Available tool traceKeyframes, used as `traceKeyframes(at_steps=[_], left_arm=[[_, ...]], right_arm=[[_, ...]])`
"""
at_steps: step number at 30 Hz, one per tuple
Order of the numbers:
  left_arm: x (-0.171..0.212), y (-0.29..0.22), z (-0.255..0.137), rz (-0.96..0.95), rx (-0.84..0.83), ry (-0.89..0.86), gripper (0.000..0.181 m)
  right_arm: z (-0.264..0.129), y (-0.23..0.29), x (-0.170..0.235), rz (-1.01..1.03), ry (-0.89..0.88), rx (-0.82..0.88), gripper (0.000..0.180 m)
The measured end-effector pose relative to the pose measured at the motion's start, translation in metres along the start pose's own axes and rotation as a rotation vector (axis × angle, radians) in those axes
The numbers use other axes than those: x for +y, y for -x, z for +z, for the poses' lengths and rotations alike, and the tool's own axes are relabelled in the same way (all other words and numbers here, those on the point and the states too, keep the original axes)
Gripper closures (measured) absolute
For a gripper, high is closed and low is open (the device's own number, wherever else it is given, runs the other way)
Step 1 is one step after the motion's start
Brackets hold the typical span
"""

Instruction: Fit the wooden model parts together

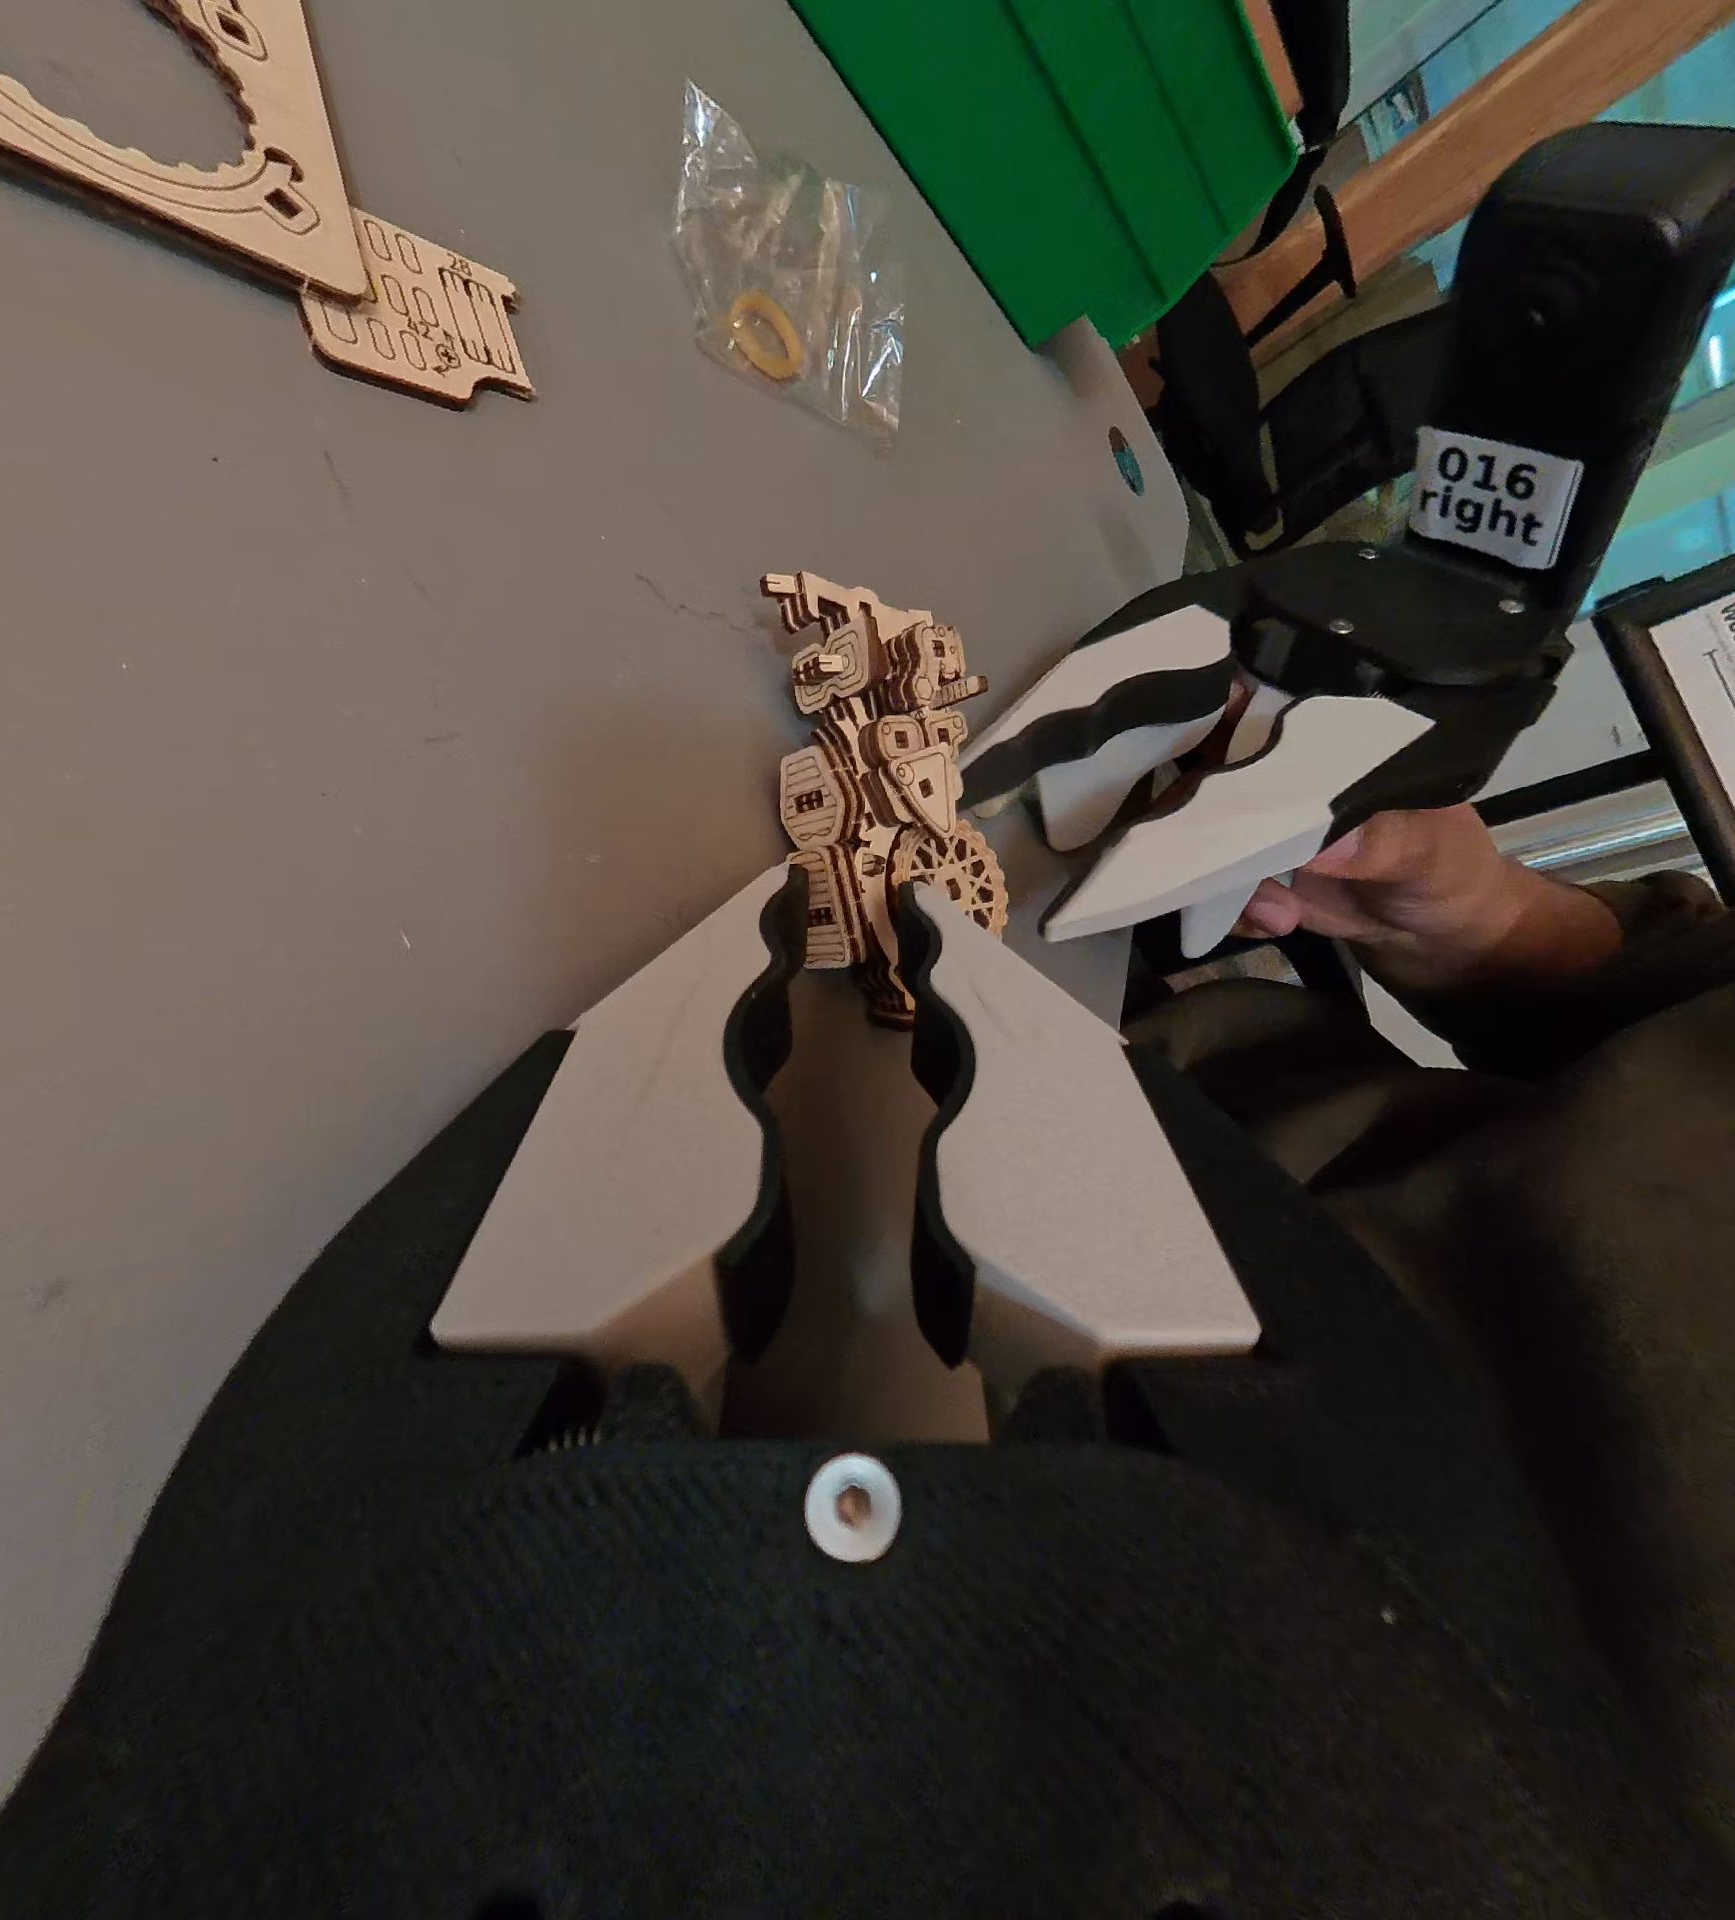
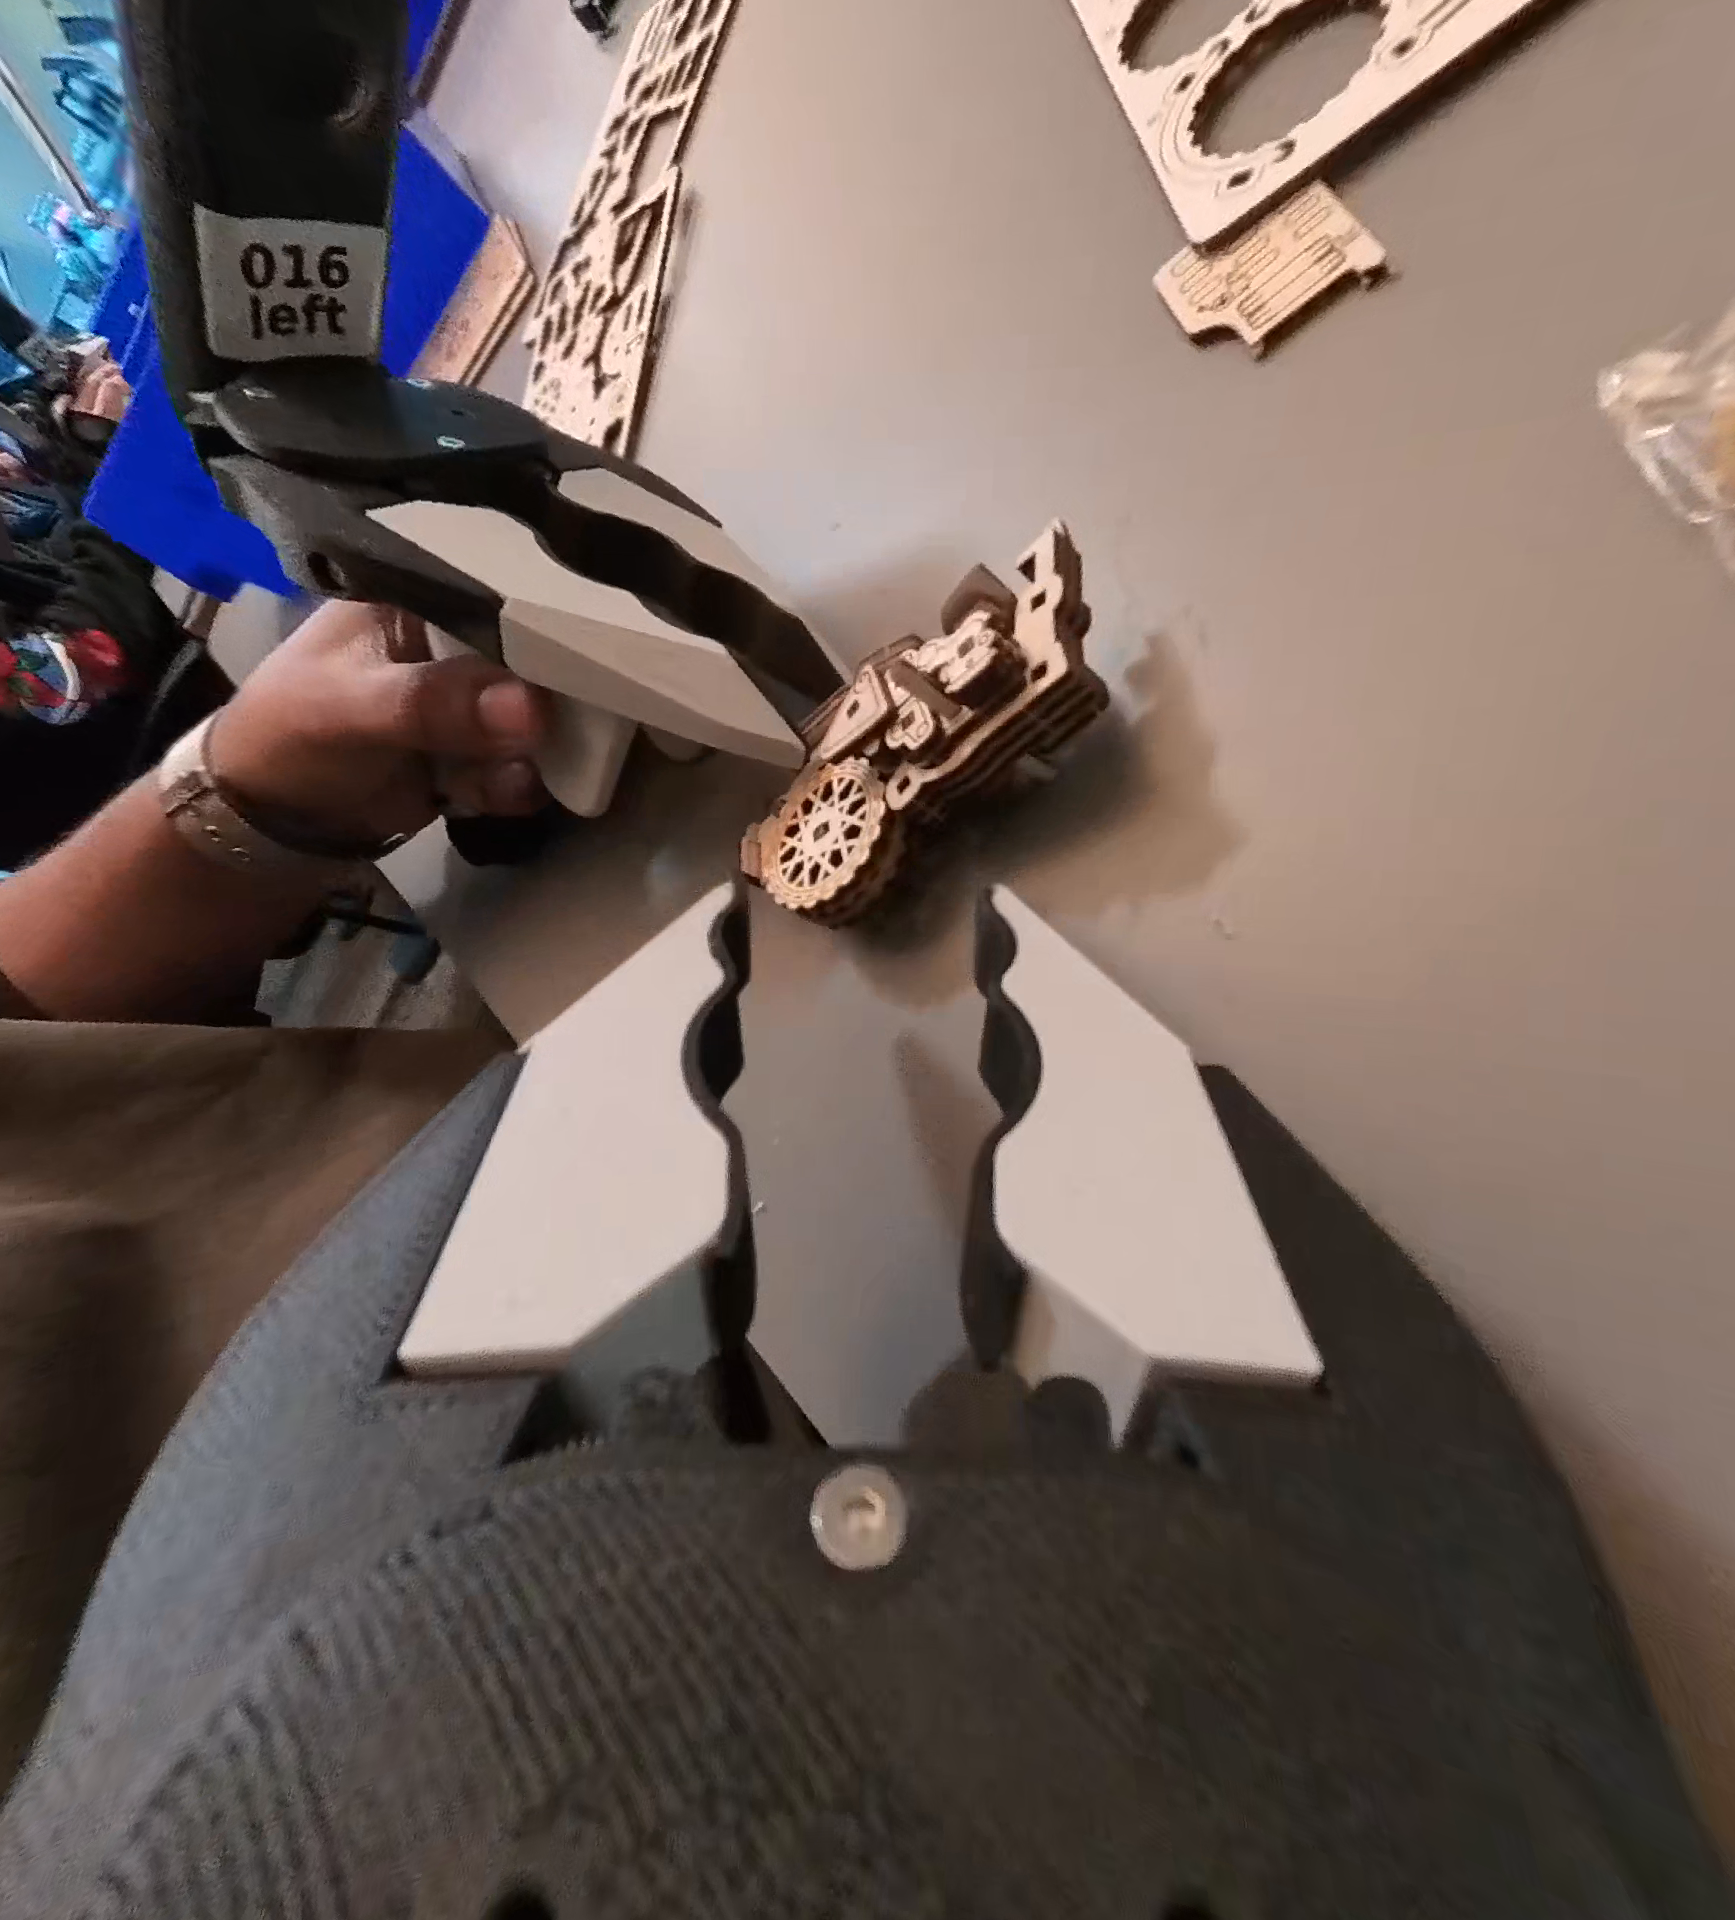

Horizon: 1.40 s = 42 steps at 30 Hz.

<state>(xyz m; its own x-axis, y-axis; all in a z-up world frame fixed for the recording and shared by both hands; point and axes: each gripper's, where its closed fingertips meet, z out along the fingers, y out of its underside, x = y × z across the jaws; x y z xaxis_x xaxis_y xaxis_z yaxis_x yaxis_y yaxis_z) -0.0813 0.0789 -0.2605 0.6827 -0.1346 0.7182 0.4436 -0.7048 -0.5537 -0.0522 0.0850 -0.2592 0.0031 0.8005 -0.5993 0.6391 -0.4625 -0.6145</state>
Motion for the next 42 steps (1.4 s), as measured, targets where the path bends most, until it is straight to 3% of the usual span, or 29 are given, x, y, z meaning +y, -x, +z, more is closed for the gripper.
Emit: traceKeyframes(at_steps=[11, 19, 30, 42], left_arm=[[0.0, 0.0, 0.0, -0.002, 0.003, 0.003, 0.166], [0.0, 0.0, 0.0, -0.008, 0.006, 0.001, 0.166], [0.0, 0.0, 0.0, -0.01, 0.013, -0.001, 0.165], [-0.013, -0.014, -0.008, -0.103, 0.187, -0.079, 0.139]], right_arm=[[0.004, -0.004, -0.014, 0.146, -0.041, -0.105, 0.139], [0.004, -0.011, -0.02, 0.23, -0.061, -0.136, 0.161], [0.007, -0.014, -0.021, 0.315, -0.052, -0.186, 0.17], [-0.005, -0.005, -0.039, 0.395, -0.145, -0.34, 0.173]])
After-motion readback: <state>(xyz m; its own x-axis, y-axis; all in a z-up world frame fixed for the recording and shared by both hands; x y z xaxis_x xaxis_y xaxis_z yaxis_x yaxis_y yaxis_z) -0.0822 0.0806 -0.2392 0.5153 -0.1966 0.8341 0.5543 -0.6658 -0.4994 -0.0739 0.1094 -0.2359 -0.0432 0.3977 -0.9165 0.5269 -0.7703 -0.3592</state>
